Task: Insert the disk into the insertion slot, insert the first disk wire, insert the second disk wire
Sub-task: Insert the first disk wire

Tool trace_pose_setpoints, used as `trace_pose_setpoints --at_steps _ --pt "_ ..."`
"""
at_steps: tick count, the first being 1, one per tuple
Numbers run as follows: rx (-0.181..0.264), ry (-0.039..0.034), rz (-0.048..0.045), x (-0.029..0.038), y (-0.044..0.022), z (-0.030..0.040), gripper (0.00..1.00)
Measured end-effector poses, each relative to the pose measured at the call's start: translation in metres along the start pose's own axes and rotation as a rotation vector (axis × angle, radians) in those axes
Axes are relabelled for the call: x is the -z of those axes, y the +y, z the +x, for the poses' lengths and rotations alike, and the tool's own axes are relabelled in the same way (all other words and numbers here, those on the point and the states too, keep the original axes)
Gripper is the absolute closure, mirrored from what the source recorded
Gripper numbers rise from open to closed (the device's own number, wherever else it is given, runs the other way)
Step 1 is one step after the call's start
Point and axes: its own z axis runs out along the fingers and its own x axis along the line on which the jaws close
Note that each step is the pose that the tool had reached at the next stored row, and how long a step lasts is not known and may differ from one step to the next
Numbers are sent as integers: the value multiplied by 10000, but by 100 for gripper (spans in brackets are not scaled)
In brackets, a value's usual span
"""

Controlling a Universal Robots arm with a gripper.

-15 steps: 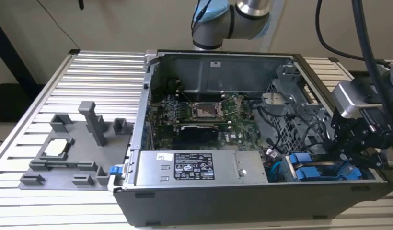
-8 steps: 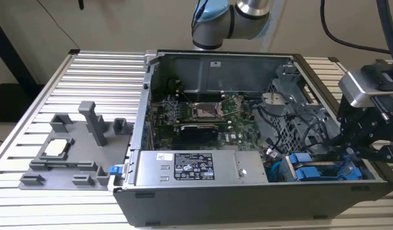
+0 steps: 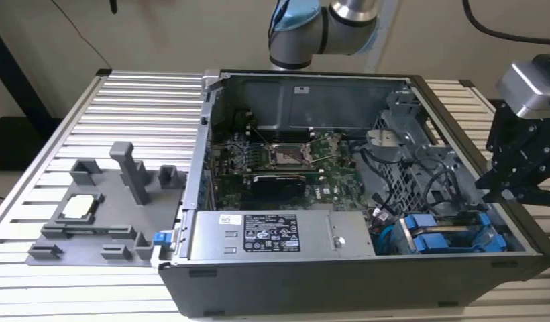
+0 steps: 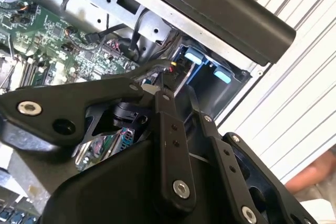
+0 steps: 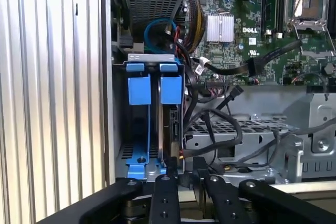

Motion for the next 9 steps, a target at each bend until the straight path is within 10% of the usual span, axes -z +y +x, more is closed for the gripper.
trace_pose_setpoints --at_steps 9 --pt "0 13 0 19 1 -82 73"
